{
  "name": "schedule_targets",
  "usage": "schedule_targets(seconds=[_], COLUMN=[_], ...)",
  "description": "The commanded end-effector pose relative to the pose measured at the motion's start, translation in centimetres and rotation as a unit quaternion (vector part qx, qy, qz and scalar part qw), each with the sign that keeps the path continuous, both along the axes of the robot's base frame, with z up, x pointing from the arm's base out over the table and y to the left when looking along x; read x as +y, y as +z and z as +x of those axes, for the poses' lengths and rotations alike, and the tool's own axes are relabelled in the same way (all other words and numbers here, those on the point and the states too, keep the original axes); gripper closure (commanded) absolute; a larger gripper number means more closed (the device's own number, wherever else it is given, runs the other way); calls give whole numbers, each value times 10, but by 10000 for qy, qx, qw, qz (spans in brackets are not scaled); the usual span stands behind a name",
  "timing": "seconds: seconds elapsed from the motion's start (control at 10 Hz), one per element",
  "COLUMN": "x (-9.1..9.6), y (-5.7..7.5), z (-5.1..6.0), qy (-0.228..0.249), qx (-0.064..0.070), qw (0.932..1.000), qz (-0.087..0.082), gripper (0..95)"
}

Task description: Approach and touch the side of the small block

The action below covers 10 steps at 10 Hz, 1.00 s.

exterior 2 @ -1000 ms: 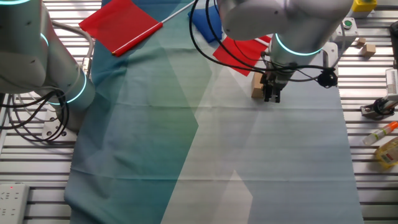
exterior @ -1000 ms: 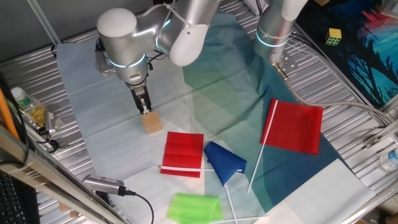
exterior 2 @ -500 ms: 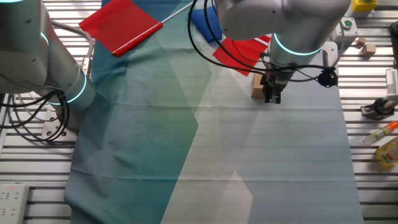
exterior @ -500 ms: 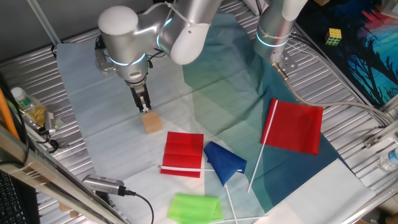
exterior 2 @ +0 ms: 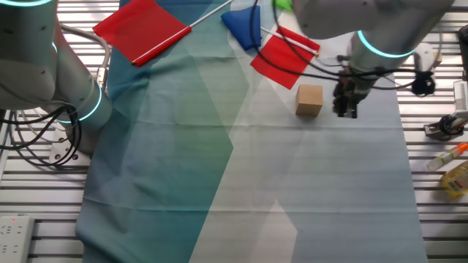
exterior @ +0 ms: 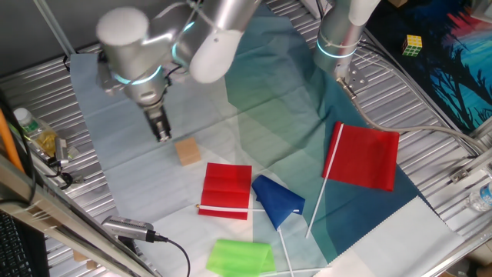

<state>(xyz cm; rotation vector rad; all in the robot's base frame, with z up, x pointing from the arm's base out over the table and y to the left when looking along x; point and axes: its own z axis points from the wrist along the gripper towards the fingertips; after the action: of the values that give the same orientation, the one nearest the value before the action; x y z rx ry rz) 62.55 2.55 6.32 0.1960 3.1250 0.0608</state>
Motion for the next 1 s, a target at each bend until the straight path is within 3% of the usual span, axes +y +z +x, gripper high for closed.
schedule_targets(seconds=[0.1,0.6,0.8,1.0], x=[12,35,35,34], y=[-1,-14,-24,-28], z=[11,-1,-19,-26], qy=[-113,-332,-269,-267], qx=[11,-49,-146,-162], qw=[9999,9994,9995,9995], qz=[32,24,25,26], gripper=[950,950,950,950])
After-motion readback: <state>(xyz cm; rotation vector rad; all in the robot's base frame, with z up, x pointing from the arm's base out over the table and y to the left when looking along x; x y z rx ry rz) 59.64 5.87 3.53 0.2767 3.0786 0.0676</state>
